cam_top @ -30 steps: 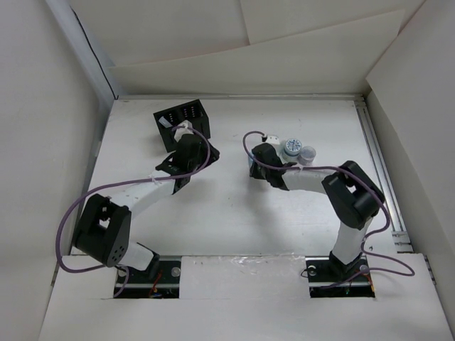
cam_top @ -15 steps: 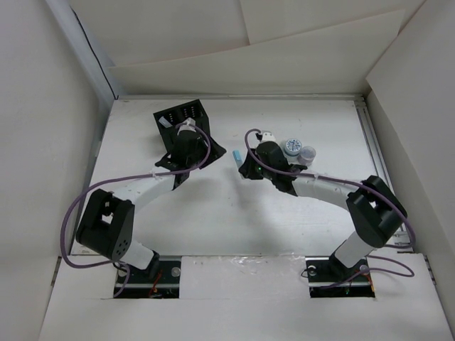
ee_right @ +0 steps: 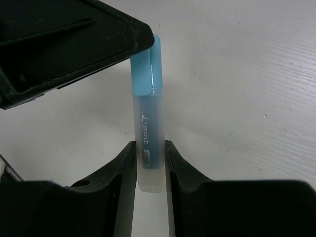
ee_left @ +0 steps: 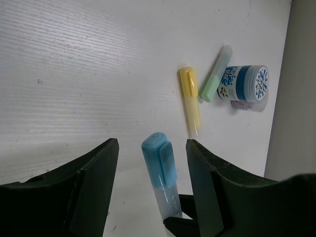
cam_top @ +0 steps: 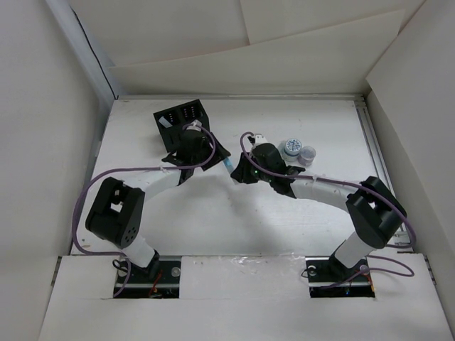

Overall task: Sort the stationery into containers
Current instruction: Pick up the pen from the center of the board, then place the pen in the storage box.

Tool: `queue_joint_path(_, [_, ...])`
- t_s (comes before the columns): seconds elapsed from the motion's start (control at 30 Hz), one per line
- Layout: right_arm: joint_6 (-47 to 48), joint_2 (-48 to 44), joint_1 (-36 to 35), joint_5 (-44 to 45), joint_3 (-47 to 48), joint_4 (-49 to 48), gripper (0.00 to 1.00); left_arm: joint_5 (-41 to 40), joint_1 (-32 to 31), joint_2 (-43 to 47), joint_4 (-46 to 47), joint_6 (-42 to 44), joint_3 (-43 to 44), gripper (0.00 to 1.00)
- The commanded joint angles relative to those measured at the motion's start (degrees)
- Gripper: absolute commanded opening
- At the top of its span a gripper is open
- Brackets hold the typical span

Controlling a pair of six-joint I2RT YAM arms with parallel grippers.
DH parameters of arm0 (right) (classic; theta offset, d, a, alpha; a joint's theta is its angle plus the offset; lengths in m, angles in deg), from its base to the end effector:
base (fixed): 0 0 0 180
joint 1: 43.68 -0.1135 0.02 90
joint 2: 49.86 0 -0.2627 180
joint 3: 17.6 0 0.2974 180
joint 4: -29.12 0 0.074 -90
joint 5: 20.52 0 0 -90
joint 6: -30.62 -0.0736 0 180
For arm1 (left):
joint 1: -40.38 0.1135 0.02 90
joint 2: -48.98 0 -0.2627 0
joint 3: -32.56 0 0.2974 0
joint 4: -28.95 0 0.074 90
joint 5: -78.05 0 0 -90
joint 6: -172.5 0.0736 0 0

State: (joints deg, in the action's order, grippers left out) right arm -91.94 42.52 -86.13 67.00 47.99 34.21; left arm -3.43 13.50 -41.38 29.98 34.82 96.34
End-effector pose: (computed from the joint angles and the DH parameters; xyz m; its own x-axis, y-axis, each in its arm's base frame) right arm 0.3090 0.2870 0.1640 -0.7059 0.0829 -0.7034 -0.3815 0.7923 0.4763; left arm 0.3697 -0.1996 0.1798 -0.6778 -0.4763 -0.5602 0.0969 0.6974 -0.7101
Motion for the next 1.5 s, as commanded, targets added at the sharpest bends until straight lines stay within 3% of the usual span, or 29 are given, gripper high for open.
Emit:
queue_joint_path(0.0, [0.74, -2.29, -0.43, -2.09, -0.08, -4.35, 0.12, 0.89, 0.15, 0.28, 1.92, 0.48, 2.53, 0.54])
queue_joint_path(0.13, [0.74, -2.29, -0.43, -4.37, 0.45, -5.40, 0.12, 2.03, 0.15, -0.86, 3.06, 0.48, 2.53, 0.46])
queue_joint_path(0.2, [0.74, -2.29, -0.43, -4.90, 0.45, -5.93, 0.12, 3.26, 0.15, -1.47, 3.59, 0.48, 2.53, 0.32])
queue_joint_path(0.37, [0.74, -2.29, -0.43, -5.60, 0.97, -5.93, 0.12, 3.79, 0.15, -1.48, 3.59, -0.04, 2.53, 0.20])
queue_joint_path(0.5, [0.22, -2.29, 0.09, -6.13, 0.98, -6.46, 0.12, 3.79, 0.15, -0.25, 2.98, -0.04, 2.00, 0.00])
queue_joint_path(0.57, [0.21, -2.29, 0.70, -6.65, 0.98, -6.46, 0.13, 3.18, 0.15, 0.28, 2.98, -0.04, 2.00, 0.00])
queue_joint_path(0.63, [-0.31, -2.29, 0.71, -7.27, 0.98, -6.46, 0.21, 3.18, 0.15, 0.89, 2.45, -0.04, 2.00, 0.00])
queue_joint_path(0.7, [-0.92, -2.29, 1.32, -7.98, 0.98, -7.08, 0.32, 2.57, 0.15, 1.42, 2.45, -0.57, 2.00, 0.00])
queue_joint_path(0.73, [-0.93, -2.29, 1.85, -8.59, 0.98, -7.08, 0.44, 2.56, 0.15, 1.94, 2.45, -0.57, 2.00, 0.00])
queue_joint_path(0.87, [-0.93, -4.74, 2.38, -9.73, 0.45, -7.60, 0.60, 1.95, 0.15, 1.95, 1.92, -0.57, 3.14, 0.00])
queue_joint_path(1.07, [-1.46, -8.78, 4.93, -11.93, -1.48, -7.60, 0.70, 0.19, 0.15, 1.95, 1.05, -0.57, 4.28, 0.00])
queue_joint_path(1.2, [-1.46, -13.35, 6.07, -11.93, -3.07, -5.77, 0.73, -1.83, 3.49, 3.52, -0.44, -1.10, 6.91, 0.00])
queue_joint_path(1.47, [0.12, -20.30, 7.73, -7.98, -5.53, -3.39, 0.74, -23.07, 8.67, 4.51, -9.14, -1.19, 18.95, 0.00])
